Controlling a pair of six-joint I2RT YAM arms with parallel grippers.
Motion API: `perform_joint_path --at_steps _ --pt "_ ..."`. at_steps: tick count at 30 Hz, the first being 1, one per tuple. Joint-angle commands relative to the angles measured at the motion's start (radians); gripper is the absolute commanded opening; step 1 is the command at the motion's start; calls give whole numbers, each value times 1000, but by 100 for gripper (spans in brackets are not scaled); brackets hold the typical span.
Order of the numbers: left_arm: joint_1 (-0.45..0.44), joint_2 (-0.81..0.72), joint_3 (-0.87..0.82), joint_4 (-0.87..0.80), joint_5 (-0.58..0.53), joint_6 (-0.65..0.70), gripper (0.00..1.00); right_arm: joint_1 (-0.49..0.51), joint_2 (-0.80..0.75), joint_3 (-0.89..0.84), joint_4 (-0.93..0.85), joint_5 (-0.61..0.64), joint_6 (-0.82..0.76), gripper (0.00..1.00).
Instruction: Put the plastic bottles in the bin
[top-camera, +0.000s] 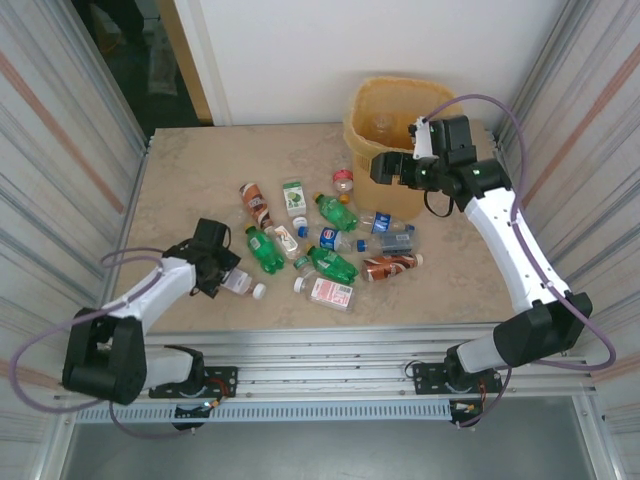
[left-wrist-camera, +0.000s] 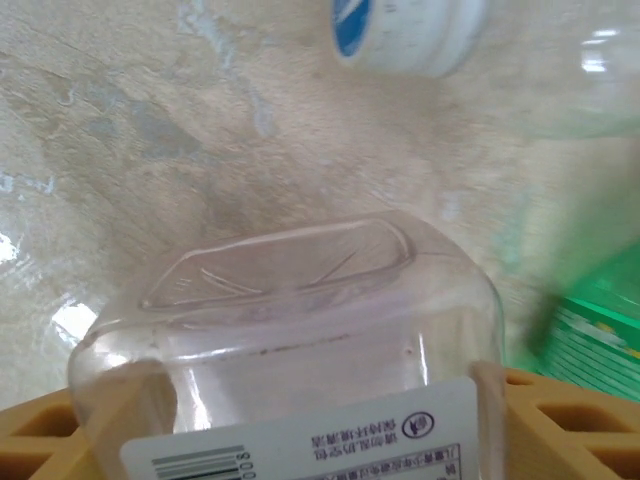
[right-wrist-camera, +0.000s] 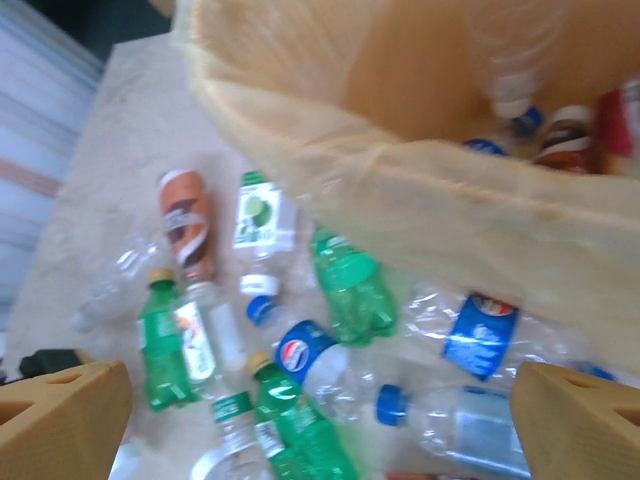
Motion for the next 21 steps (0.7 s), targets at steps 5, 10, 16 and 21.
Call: perform_joint_path --at_steps 5,10,16,21 --pt "7 -205 34 -46 67 25 49 137 -4 -64 128 -200 100 92" --pt "6 -251 102 -25 112 47 47 287 50 -79 198 -222 124 89" --pt "5 -245 172 17 172 50 47 428 134 -106 320 -227 148 83" --pt "6 -242 182 44 203 42 47 508 202 -90 379 -215 156 82"
